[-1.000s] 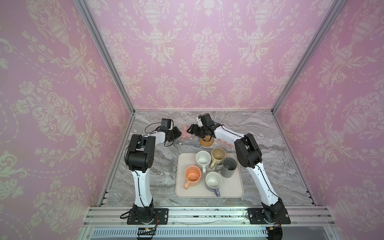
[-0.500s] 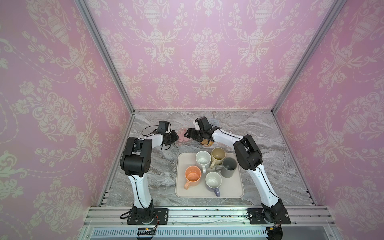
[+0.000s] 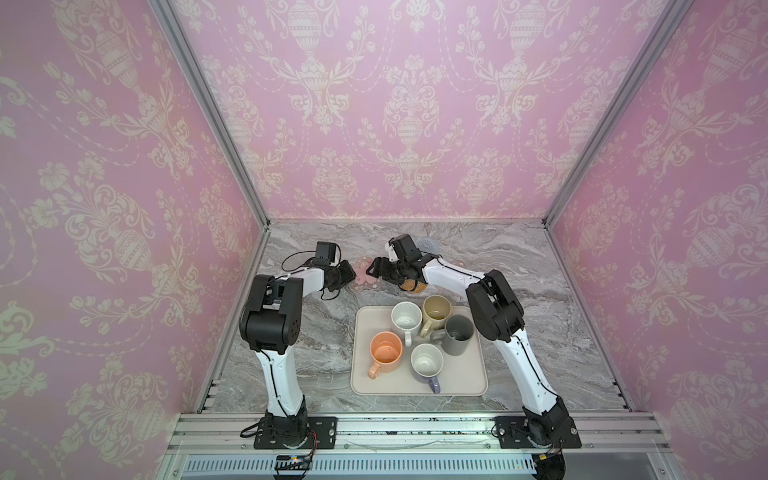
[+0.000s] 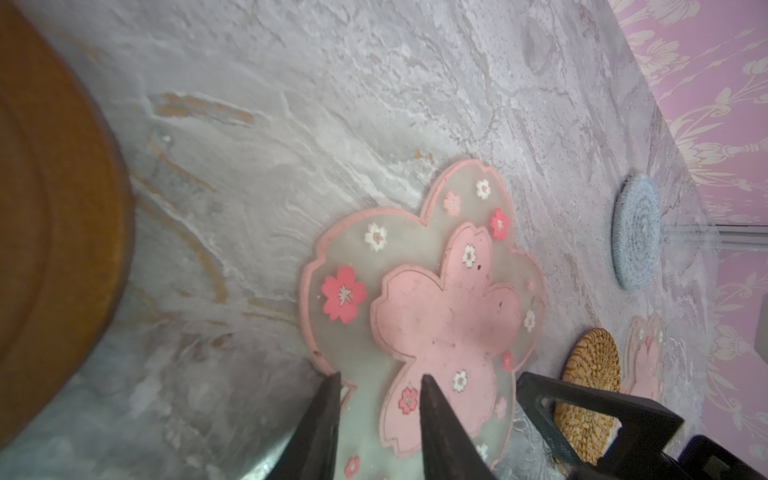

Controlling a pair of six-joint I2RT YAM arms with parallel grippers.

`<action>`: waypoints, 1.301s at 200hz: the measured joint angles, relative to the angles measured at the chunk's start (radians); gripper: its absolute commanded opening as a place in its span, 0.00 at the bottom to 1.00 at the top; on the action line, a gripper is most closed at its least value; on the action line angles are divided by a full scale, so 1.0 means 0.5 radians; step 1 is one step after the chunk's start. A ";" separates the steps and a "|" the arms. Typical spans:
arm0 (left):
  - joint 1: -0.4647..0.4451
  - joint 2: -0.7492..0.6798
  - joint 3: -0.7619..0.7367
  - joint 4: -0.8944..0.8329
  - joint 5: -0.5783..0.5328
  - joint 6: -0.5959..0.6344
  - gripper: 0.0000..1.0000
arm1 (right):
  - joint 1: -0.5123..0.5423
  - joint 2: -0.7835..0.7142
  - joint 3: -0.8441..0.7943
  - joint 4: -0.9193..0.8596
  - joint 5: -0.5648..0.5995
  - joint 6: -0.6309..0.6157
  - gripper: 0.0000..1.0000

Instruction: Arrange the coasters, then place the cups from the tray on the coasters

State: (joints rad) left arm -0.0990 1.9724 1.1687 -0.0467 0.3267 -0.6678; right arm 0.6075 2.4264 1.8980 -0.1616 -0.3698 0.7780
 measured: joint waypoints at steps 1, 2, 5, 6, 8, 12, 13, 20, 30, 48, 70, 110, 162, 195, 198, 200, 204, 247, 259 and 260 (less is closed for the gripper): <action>0.000 0.000 0.000 0.001 0.000 0.001 0.35 | 0.000 0.000 0.001 -0.001 0.000 0.001 0.75; 0.000 0.000 0.000 0.000 0.000 0.001 0.35 | 0.001 0.000 0.002 -0.002 0.000 0.001 0.75; 0.000 0.000 -0.002 0.002 0.001 0.000 0.35 | 0.002 0.000 0.004 -0.005 0.000 0.001 0.75; 0.000 0.000 -0.002 0.002 0.001 0.000 0.35 | 0.002 0.000 0.005 -0.006 0.000 0.001 0.75; 0.000 -0.001 -0.002 0.003 0.001 0.000 0.35 | 0.002 0.000 0.005 -0.008 0.001 0.001 0.75; 0.000 -0.002 -0.005 0.007 0.001 -0.001 0.35 | 0.002 0.000 0.007 -0.012 0.001 0.001 0.75; 0.000 -0.002 -0.006 0.008 0.000 -0.001 0.35 | 0.002 0.000 0.008 -0.014 0.001 0.001 0.75; 0.000 -0.004 -0.013 0.016 0.000 -0.003 0.34 | 0.003 0.000 0.013 -0.022 0.001 0.001 0.75; 0.000 -0.004 -0.013 0.020 0.000 -0.007 0.35 | 0.004 0.004 0.024 -0.040 0.001 0.001 0.75; 0.002 -0.004 -0.018 0.028 0.001 -0.016 0.34 | 0.004 0.020 0.069 -0.089 0.000 0.001 0.75; 0.002 -0.004 -0.019 0.032 0.001 -0.041 0.34 | 0.004 0.044 0.130 -0.153 0.000 0.001 0.75; 0.005 -0.007 -0.021 0.031 0.001 -0.060 0.35 | 0.004 0.087 0.237 -0.267 -0.001 0.000 0.75; 0.009 -0.007 -0.021 0.029 -0.001 -0.060 0.35 | 0.004 0.146 0.364 -0.363 -0.001 0.001 0.76; 0.011 -0.008 -0.020 0.028 -0.001 -0.060 0.35 | 0.004 0.169 0.416 -0.401 -0.001 0.000 0.76; 0.011 -0.008 -0.020 0.028 -0.001 -0.060 0.35 | 0.004 0.171 0.420 -0.404 -0.001 0.000 0.76; 0.011 -0.008 -0.020 0.028 -0.001 -0.060 0.35 | 0.004 0.173 0.421 -0.407 -0.001 0.000 0.76; 0.012 -0.008 -0.020 0.028 -0.001 -0.060 0.35 | 0.004 0.173 0.423 -0.409 -0.001 -0.002 0.76; 0.014 -0.008 -0.020 0.028 0.000 -0.060 0.36 | 0.004 0.164 0.395 -0.389 -0.001 -0.037 0.76; 0.014 -0.011 -0.020 0.026 0.000 -0.060 0.36 | 0.004 0.153 0.370 -0.368 -0.001 -0.046 0.76; 0.014 -0.011 -0.020 0.025 0.000 -0.060 0.36 | 0.004 0.151 0.368 -0.365 -0.001 -0.047 0.76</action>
State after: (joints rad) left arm -0.0921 1.9667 1.1587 -0.0341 0.3267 -0.6975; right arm 0.6094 2.5019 2.0819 -0.3439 -0.3702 0.7547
